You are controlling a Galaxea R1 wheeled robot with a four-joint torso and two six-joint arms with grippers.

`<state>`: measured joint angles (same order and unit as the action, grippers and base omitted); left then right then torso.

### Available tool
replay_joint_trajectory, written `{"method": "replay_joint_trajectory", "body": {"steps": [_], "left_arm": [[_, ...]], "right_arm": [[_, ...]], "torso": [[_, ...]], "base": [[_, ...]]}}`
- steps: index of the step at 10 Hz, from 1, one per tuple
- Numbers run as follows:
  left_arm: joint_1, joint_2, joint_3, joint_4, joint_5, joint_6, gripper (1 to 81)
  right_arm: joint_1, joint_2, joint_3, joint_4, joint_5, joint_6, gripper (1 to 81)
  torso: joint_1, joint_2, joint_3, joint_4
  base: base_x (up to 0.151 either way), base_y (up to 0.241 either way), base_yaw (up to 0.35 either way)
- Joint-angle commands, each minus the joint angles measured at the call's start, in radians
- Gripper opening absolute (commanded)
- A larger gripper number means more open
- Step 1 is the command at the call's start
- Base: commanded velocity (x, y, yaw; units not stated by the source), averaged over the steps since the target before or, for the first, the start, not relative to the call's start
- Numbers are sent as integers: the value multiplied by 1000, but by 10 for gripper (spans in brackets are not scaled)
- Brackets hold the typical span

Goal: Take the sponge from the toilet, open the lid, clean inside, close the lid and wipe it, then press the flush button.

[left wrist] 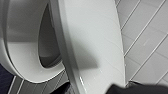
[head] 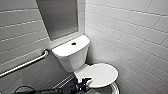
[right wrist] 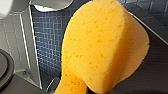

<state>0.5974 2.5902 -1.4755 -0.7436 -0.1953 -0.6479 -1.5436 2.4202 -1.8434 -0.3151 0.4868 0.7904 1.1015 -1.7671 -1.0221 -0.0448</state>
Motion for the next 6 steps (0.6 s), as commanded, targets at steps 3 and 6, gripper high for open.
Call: {"method": "replay_joint_trajectory", "body": {"steps": [3,6], "left_arm": [[-208,24,-60,4,27,-29,811],[-284,25,-66,4,30,-58,811]], "right_arm": [[-2,-43,24,-29,-36,3,10],[-2,-43,23,-29,-36,3,10]], "torso": [[0,0,0,0],[0,0,0,0]], "base": [[0,0,0],[0,0,0]]}}
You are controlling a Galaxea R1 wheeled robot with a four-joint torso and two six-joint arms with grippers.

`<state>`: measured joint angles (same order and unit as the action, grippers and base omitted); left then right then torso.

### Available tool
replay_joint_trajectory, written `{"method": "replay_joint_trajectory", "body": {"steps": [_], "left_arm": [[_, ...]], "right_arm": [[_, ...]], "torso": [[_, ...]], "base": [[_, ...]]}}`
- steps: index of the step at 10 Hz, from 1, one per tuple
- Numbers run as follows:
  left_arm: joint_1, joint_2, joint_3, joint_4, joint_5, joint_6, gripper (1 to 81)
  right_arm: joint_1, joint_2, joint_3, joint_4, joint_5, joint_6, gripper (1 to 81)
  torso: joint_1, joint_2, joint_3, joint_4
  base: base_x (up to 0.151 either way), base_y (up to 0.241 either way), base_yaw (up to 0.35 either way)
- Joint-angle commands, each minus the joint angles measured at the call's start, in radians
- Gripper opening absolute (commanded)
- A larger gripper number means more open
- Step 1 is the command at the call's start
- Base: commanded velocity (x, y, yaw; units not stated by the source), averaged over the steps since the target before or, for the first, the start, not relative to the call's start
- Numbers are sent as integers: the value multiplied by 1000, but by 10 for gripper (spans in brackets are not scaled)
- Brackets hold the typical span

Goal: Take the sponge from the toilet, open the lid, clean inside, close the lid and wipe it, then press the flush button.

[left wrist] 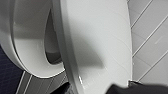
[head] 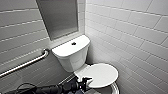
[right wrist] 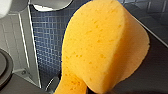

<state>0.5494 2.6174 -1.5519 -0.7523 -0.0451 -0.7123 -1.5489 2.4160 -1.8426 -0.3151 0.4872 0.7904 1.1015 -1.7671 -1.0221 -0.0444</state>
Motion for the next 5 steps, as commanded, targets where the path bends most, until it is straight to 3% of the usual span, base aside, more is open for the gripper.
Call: {"method": "replay_joint_trajectory", "body": {"steps": [1,5], "left_arm": [[-246,-5,10,13,-121,-9,811],[-268,-81,71,19,-137,-21,811]], "right_arm": [[2,-41,22,-29,-36,4,10],[2,-41,25,-29,-30,3,10]], "torso": [[0,0,0,0],[0,0,0,0]], "base": [[0,0,0],[0,0,0]]}}
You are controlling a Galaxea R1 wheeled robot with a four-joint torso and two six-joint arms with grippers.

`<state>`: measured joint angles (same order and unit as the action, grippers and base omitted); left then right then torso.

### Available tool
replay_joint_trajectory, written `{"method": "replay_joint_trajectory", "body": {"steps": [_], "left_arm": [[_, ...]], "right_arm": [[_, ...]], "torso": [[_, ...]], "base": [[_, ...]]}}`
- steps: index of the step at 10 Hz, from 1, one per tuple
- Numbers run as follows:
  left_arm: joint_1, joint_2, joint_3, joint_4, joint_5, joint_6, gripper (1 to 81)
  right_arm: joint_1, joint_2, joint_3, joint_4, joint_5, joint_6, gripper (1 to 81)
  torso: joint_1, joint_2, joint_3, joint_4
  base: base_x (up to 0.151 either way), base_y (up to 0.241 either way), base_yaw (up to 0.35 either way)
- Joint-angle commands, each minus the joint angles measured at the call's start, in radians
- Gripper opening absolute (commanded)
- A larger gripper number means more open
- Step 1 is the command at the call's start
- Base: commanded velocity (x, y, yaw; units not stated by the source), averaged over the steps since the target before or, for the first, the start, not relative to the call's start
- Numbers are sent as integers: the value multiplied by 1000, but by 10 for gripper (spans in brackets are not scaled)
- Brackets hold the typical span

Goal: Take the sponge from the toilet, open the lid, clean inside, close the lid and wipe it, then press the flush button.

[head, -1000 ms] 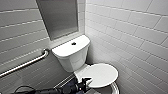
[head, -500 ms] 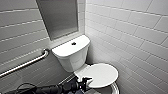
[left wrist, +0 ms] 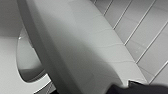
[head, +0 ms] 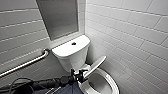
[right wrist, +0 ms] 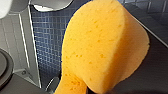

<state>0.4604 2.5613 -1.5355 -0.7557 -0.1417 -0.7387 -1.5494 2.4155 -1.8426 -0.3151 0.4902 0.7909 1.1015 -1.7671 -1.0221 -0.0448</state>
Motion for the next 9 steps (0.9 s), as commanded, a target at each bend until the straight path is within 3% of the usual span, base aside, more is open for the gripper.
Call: {"method": "replay_joint_trajectory", "body": {"steps": [1,4,9], "left_arm": [[-183,-60,75,24,-51,4,811],[-183,-166,118,29,-116,7,811],[-157,-271,172,30,-150,16,811]], "right_arm": [[1,-40,27,-29,-33,2,10],[-1,-48,40,-32,-33,1,10],[-7,-48,42,-35,-32,-4,10]], "torso": [[0,0,0,0],[0,0,0,0],[0,0,0,0]], "base": [[0,0,0],[0,0,0],[0,0,0]]}}
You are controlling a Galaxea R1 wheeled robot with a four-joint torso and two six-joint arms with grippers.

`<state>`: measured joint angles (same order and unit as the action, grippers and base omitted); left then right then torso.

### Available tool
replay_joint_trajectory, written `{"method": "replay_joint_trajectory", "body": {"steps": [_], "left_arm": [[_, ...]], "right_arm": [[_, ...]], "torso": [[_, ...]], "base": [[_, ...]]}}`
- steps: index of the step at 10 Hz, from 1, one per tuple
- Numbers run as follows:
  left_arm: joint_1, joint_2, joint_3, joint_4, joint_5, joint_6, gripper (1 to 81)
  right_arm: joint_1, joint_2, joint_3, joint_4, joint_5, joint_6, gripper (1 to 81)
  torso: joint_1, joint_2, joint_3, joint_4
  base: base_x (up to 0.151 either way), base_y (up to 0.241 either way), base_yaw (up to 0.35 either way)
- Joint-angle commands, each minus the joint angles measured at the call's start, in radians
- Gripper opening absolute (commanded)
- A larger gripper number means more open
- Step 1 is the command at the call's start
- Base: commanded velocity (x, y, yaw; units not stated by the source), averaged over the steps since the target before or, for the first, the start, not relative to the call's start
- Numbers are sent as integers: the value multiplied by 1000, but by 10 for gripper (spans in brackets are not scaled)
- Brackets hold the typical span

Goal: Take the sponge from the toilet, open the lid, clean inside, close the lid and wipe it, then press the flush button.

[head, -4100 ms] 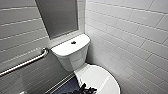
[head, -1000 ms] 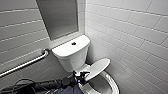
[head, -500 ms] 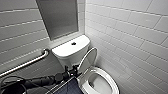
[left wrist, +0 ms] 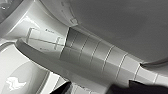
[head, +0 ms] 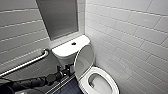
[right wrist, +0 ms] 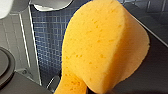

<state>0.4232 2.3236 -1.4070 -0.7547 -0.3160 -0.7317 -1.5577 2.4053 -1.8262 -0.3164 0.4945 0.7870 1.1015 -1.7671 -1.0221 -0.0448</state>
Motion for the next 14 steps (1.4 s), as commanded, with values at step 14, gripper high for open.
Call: {"method": "replay_joint_trajectory", "body": {"steps": [14], "left_arm": [[369,-343,376,1009,426,15,811]], "right_arm": [[-43,-35,-45,-127,-50,12,10]], "torso": [[0,0,1,0]], "base": [[0,0,0]]}}
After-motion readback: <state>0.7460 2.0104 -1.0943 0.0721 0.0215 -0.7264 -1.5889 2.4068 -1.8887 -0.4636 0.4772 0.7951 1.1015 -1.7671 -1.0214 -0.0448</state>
